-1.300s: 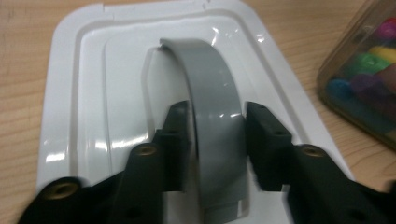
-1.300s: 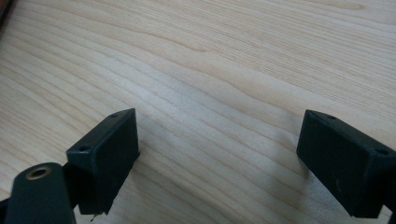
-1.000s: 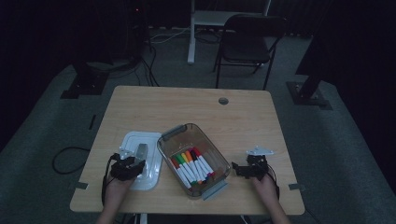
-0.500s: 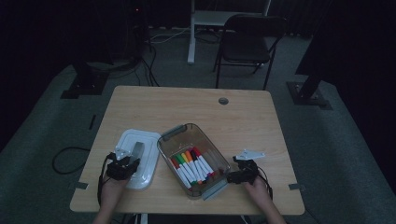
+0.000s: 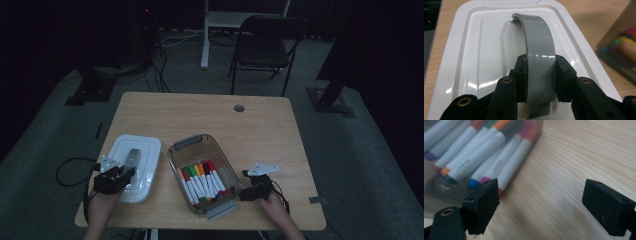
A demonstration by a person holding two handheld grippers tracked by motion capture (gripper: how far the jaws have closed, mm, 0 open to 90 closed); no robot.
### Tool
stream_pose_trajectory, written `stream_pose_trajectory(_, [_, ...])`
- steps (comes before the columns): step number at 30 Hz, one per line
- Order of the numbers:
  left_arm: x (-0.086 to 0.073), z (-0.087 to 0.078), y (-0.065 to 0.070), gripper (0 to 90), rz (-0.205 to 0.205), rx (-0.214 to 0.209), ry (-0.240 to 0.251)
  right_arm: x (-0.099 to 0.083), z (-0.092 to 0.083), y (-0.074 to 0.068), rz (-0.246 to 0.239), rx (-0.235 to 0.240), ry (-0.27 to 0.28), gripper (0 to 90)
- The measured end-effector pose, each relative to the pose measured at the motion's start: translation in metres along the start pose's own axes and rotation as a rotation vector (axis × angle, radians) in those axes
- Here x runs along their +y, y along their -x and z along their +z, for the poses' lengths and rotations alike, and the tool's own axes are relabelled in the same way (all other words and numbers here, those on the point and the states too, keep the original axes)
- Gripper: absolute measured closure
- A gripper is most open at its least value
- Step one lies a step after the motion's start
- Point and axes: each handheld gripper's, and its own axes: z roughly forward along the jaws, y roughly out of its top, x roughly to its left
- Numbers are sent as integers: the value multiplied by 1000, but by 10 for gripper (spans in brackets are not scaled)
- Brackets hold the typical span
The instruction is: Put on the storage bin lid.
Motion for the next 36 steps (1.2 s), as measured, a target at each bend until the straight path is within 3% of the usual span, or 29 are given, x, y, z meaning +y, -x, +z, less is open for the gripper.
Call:
stream_pose_trajectory(3, [5,-15,-1,686,-2,-11,25,2,1,-8,-42,29,16,137])
stream_pose_trajectory(10, [18,-43,8,686,12,-90,63,7,12,-22,-92,79,11,131])
stream_pose_trajectory(11, [23,-50,13,686,22,-125,80,9,15,-25,-95,85,9,131])
stream_pose_trajectory(16, [33,-60,24,686,50,-154,109,17,29,-35,-130,95,-15,131])
stream_pose_trajectory(17, [39,-62,33,686,71,-187,120,19,32,-37,-138,95,-14,131])
stream_pose_trajectory(21, [45,-58,49,685,114,-233,112,31,50,-46,-138,91,-18,131])
stream_pose_trajectory(27, [45,-47,66,686,143,-299,86,40,66,-60,-174,93,-31,130])
stream_pose_trajectory(36, [45,-40,76,686,152,-321,67,49,85,-70,-184,100,-39,128])
